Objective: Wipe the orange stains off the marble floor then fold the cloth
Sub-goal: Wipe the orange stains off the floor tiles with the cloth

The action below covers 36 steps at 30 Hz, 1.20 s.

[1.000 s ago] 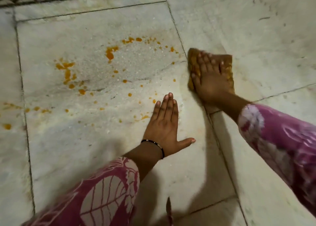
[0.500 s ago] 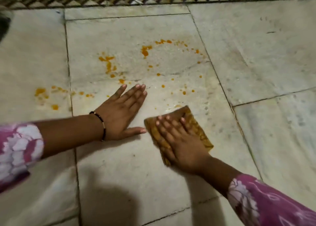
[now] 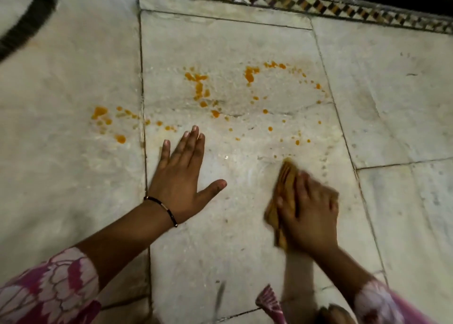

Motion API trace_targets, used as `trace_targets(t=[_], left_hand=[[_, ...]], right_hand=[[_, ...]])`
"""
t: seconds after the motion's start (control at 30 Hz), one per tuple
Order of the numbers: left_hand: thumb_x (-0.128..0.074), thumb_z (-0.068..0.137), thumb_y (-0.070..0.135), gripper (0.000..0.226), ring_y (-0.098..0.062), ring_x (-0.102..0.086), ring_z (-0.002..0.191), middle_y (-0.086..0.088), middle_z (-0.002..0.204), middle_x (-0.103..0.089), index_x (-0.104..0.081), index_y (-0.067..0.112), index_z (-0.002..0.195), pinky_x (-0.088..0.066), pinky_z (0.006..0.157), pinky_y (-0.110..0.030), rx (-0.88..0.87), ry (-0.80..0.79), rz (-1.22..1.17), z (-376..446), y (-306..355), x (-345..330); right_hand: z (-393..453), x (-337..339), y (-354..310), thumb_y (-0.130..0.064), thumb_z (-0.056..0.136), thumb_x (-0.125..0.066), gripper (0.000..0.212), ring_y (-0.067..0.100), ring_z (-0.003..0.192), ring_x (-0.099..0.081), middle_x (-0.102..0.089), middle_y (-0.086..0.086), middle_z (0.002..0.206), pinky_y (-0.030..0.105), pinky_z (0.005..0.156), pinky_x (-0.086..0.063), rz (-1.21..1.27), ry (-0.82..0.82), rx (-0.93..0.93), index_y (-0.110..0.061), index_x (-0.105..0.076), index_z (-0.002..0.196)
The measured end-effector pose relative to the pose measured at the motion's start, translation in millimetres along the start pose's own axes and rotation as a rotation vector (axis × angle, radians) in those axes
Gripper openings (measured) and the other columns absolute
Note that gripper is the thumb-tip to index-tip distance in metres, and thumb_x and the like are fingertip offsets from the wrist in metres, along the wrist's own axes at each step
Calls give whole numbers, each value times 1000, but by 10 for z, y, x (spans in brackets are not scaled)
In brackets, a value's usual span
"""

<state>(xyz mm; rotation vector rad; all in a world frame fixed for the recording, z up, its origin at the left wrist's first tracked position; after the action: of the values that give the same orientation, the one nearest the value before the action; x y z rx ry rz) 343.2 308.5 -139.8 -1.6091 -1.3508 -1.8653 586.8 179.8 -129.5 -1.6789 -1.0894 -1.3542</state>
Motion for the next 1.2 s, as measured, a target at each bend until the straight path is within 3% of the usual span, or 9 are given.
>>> trace_targets(t=[0.07,0.13,0.3,0.4,0.57,0.8,0.93,1.07,1.2], left_hand=[[-3,84,78,94,-16,9,145,-4,158,10,4,12,151,9,116,-42,-38,-17,5,-99,-37,-22],[-6,87,75,90,-17,4,146,-4,159,6,1,12,151,6,116,-43,-99,-30,58,-169,-110,40],[-11,90,70,87,-19,-3,146,-8,159,-3,-7,9,151,0,116,-44,-129,-51,90,-214,-187,94],[-15,90,70,87,-21,-5,146,-9,159,-5,-9,8,151,-3,115,-46,-245,-92,133,-178,-71,-46],[-20,88,73,92,-24,-10,145,-12,158,-10,-12,5,150,-7,115,-45,-384,-167,271,-81,-93,-155],[-23,85,75,97,-23,-7,146,-12,158,-9,-12,4,150,-9,116,-47,-320,-155,288,-104,-128,-149],[-23,85,74,96,-24,-7,146,-13,158,-8,-13,4,150,-10,116,-48,-308,-136,281,-115,-138,-162],[-22,85,73,96,-25,-8,146,-14,158,-9,-14,3,149,-11,116,-49,-314,-134,284,-122,-131,-177],[-20,85,74,96,-25,-7,146,-13,158,-8,-13,4,150,-9,117,-47,-308,-156,290,-112,-127,-161]], right_hand=[[409,39,-247,-65,85,-16,82,28,142,-18,-20,7,158,44,110,-7,7,51,-128,-18,-15,152],[485,8,-616,-62,88,-15,79,26,145,-7,-9,3,161,45,112,3,14,33,-15,-18,-6,153],[-416,-184,-974,-51,93,-31,67,19,147,-12,-15,-2,159,48,115,-9,26,-11,335,-21,-19,152],[-520,-210,-451,-48,90,-31,66,20,145,-20,-19,-4,157,49,114,-15,49,-22,195,-24,-23,151],[399,2,31,-58,89,-11,76,21,147,-5,-7,1,161,51,117,-5,77,45,-228,-17,-6,153],[232,-104,-615,-49,94,-20,67,14,147,1,-7,-3,160,42,117,3,83,54,155,-20,-11,153],[-171,-128,26,-50,90,-20,69,14,147,-6,-13,-4,160,49,117,0,113,54,-163,-23,-12,153],[522,0,428,-48,94,-23,67,21,147,-5,-9,1,161,53,116,1,157,106,-471,-20,-9,153],[1103,83,222,-46,97,-26,65,23,147,-3,-8,1,161,50,117,2,144,74,-196,-19,-9,153]])
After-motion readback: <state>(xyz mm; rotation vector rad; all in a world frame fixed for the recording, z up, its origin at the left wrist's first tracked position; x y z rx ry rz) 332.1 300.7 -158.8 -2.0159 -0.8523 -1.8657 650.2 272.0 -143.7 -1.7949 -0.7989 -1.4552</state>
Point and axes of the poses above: each hand's wrist, its own z-axis towards the middle knuckle, its own x-axis out of the back of the hand, y = z × x, the point moved 1 cm from there along z, towards the middle knuckle
